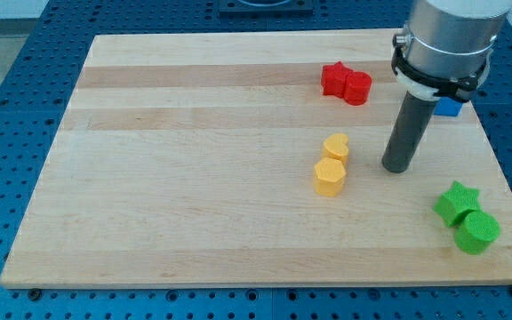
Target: Move your arm to the bottom side of the green circle
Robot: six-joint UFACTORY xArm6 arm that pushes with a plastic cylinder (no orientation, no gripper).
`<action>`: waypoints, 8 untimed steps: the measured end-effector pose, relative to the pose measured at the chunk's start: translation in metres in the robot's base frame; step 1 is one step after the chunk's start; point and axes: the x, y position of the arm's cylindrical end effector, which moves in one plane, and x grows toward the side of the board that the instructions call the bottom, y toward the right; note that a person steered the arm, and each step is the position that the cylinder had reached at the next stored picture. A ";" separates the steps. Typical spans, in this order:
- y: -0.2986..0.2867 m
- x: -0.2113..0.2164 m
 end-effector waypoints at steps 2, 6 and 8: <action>-0.015 0.001; 0.119 -0.001; 0.154 0.083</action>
